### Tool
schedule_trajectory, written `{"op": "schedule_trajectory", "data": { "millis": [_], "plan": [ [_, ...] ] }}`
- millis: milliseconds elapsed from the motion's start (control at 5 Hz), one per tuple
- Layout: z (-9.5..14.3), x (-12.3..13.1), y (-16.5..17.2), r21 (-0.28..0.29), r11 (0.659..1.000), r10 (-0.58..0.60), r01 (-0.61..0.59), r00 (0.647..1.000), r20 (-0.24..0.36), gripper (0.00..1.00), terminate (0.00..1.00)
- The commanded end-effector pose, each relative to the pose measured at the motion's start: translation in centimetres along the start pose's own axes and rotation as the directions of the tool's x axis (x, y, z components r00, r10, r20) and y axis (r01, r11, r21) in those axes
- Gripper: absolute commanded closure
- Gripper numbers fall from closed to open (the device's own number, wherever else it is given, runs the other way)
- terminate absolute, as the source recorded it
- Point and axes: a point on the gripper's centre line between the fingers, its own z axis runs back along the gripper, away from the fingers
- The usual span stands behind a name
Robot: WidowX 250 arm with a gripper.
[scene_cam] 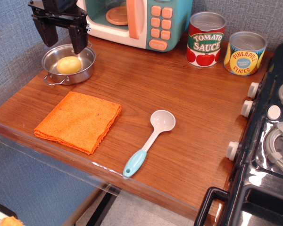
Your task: Place the orange cloth directly in front of the tall can.
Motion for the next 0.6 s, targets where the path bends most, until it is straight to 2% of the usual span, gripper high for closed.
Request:
{"op": "schedule_trajectory", "data": {
  "millis": [0, 200, 400],
  "plan": [
    [0.0, 0.0, 0.0, 0.000, 1.000, 0.000, 0.000, 1.000, 0.000, 0.00, 0.00],
    [-0.4, -1.5, -1.0, 0.002, 0.999, -0.032, 0.032, 0.999, -0.013, 0.00, 0.00],
    [-0.1, -4.2, -1.8, 0.005, 0.997, -0.076, 0.076, 0.997, 0.009, 0.00, 0.00]
  ]
}}
